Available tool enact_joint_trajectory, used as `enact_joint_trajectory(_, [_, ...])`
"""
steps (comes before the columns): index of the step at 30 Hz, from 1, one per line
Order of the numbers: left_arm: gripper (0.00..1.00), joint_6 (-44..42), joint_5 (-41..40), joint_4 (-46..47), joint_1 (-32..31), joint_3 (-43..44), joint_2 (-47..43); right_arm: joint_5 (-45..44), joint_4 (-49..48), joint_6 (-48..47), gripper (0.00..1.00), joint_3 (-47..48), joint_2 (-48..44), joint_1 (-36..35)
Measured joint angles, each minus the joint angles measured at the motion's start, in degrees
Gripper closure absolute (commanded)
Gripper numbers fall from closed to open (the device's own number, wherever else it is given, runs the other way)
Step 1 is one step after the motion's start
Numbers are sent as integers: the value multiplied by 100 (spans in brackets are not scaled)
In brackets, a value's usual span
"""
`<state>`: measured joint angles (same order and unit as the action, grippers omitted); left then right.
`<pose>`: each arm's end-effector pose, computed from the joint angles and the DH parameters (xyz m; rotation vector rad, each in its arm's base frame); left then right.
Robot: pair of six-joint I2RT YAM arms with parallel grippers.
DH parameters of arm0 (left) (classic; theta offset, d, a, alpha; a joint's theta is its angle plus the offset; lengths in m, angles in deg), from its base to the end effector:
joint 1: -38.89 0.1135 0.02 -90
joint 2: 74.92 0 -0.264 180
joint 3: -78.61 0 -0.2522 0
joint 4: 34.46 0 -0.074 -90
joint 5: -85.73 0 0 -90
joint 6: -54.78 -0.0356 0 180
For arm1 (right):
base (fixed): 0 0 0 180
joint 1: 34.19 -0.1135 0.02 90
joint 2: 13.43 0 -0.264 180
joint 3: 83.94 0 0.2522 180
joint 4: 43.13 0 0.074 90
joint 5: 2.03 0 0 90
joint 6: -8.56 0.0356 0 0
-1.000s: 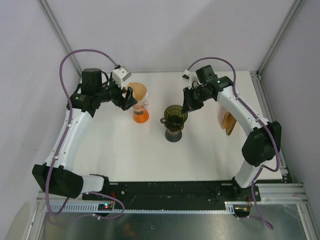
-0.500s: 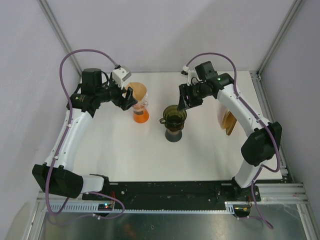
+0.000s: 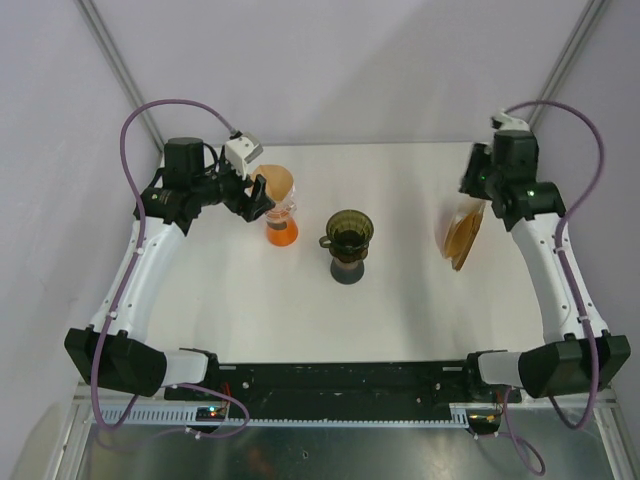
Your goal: Place the coffee filter in the dripper
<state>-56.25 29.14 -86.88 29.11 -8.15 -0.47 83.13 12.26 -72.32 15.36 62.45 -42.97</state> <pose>0.2670 -0.0659 0.3916 0.8684 1.9019 -0.5081 0.2771 0.0398 0.4118 0.0562 2.1273 0.0948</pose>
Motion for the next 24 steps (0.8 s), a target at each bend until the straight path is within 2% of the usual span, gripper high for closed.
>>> enact_joint_trajectory(4, [19,0,2,0,0,0,0,-470,-293,573,58,-855,-66,752])
enact_joint_trajectory(8, [19,0,4,0,0,0,0,-621,-367,887,56,-1279,334,839])
enact_joint_trajectory(12, [19,0,2,0,0,-11,0,-704,-461,1067,55,-1333,610,905])
enact_joint_trajectory(17, [19,-2,2,0,0,-66,0,-734,-647,1231,60,-1333,870,964])
enact_joint_trajectory(24, [19,-2,2,-2,0,-96,0,-673,-745,1366,59,-1338,1198,933])
